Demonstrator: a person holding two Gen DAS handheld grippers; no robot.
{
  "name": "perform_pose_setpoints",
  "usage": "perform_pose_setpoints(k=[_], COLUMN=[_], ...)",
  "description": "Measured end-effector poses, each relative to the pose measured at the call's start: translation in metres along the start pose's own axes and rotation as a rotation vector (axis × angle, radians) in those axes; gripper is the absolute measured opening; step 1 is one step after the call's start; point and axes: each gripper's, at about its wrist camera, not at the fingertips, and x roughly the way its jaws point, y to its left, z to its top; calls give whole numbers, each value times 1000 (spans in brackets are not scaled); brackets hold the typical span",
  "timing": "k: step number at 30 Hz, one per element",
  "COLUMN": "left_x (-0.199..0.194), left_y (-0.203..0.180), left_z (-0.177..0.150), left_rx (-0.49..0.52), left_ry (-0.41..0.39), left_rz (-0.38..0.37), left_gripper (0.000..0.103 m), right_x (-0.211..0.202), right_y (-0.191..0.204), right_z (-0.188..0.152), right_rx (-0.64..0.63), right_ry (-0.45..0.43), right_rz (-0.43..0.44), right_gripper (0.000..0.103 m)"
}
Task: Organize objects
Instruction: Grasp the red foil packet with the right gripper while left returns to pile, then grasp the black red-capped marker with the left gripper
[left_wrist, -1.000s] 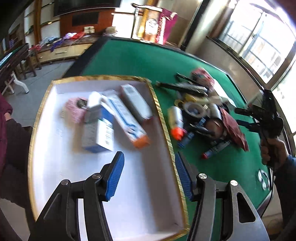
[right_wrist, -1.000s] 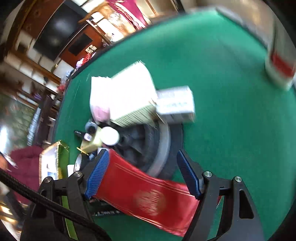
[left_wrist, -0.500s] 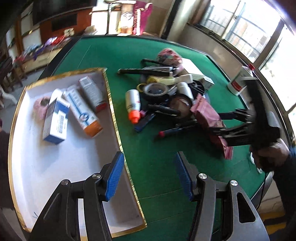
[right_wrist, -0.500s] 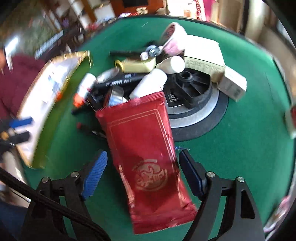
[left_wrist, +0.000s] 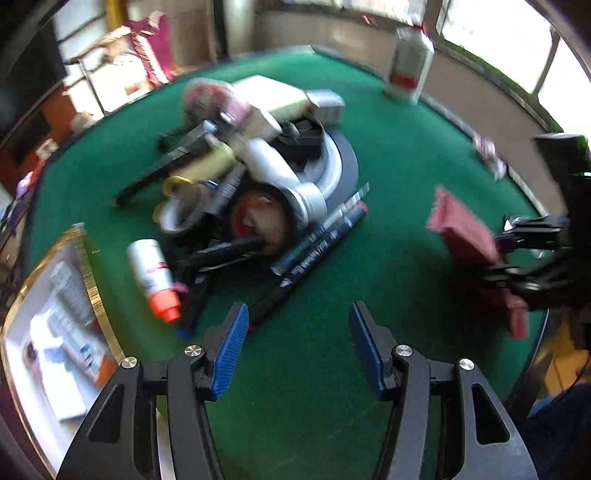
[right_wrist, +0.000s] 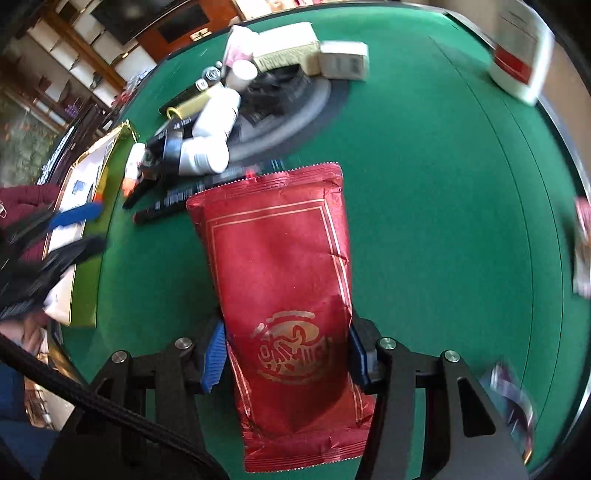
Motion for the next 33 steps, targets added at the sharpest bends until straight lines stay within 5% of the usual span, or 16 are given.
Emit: perform_pose_setpoints(k=[2, 8, 14, 19, 24, 33], left_x=[13, 31, 41, 28, 49, 64], left_y=[-3, -11, -43, -25, 2, -16], left_z=[6, 12, -8, 1, 2, 9], left_rx=[17, 20, -6, -12, 8, 61], left_ry=[24, 53, 121, 33, 100, 90], left_rz=[30, 53, -110, -31, 71, 63], left_gripper=[31, 29, 25, 25, 25, 26], right_x=[-2, -15, -19, -18, -17, -18], right_y=[-5, -29, -38, -37, -37, -38], right_z=[-10, -21, -26, -27, -28, -29], right_rx=[31, 96, 114, 95, 87, 85], right_ry=[-9, -26, -23, -18, -19, -18], right_rz=[5, -5, -9, -7, 5, 15], right_gripper=[52, 53, 54, 54, 55, 56])
